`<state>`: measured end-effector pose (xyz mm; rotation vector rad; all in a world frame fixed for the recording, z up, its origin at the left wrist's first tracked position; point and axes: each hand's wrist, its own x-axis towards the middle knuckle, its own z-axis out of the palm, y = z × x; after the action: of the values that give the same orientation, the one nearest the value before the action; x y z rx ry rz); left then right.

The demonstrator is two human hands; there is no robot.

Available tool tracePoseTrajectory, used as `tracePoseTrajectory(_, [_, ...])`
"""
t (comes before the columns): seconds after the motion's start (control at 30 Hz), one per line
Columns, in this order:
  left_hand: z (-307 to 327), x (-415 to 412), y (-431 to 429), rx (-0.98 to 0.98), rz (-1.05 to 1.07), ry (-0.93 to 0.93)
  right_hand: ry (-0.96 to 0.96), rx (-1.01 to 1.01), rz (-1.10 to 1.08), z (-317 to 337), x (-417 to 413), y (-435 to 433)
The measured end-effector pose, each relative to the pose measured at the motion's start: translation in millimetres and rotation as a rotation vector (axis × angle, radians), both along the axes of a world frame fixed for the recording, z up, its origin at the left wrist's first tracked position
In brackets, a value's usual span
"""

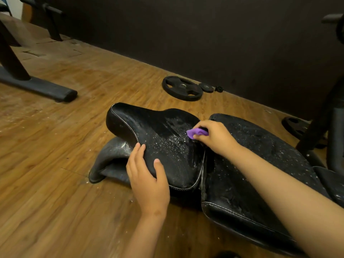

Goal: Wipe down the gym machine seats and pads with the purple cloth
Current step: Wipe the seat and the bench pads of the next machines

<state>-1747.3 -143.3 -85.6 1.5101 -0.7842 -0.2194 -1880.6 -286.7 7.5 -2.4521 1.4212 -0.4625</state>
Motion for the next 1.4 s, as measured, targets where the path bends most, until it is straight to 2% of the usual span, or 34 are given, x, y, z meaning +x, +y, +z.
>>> tracePoseTrajectory(0.17, [-3.2, -3.1, -5.5, -0.060, 0.034, 0.023, 0.043, 0.005, -0.118, 2.1, 20.6, -55.0])
tracePoseTrajectory(0.3, [-4.7, -3.5, -6.3, -0.072, 0.051, 0.030, 0.076, 0.010, -0.125, 3.0, 23.0, -63.7])
tracePoseTrajectory(0.4, [-5.0, -3.3, -7.1, -0.086, 0.062, 0.026, 0.084, -0.031, 0.017, 4.4, 17.3, -27.5])
tracePoseTrajectory(0.53, [-5.1, -3.1, -7.7, -0.085, 0.070, 0.028, 0.094, 0.025, 0.295, 11.6, 11.3, 40.8])
tracePoseTrajectory(0.63, [-3.6, -3.3, -6.6, -0.089, 0.060, 0.064, 0.142, 0.065, 0.389, 18.0, 9.4, 46.8])
tracePoseTrajectory(0.7, [-1.6, -3.3, -6.7, -0.095, 0.053, 0.105, 0.156, 0.031, 0.338, 18.4, 11.4, 23.5])
tracePoseTrajectory(0.9, [4.3, -1.8, -9.8, -0.139, 0.059, 0.269, 0.168, -0.048, -0.105, 2.6, 32.0, -64.1])
tracePoseTrajectory(0.97, [5.2, -2.3, -11.9, -0.134, 0.082, 0.269, 0.206, -0.128, -0.106, -1.8, 44.7, -62.0])
tracePoseTrajectory(1.03, [4.8, -3.1, -13.1, -0.134, 0.098, 0.269, 0.157, -0.144, 0.018, -2.9, 51.4, -37.8])
tracePoseTrajectory(1.13, [4.1, -3.2, -13.8, -0.140, 0.110, 0.268, 0.094, -0.085, 0.268, 4.0, 42.6, 17.5])
tracePoseTrajectory(1.2, [3.6, -3.0, -14.3, -0.145, 0.119, 0.263, 0.070, -0.006, 0.355, 8.5, 31.4, 29.8])
tracePoseTrajectory(1.27, [3.5, -2.5, -14.9, -0.146, 0.125, 0.262, 0.088, 0.001, 0.305, 9.0, 28.2, 9.5])
tracePoseTrajectory(1.4, [3.8, -1.9, -12.3, -0.138, 0.112, 0.259, 0.133, -0.069, 0.008, 2.7, 46.4, -57.5])
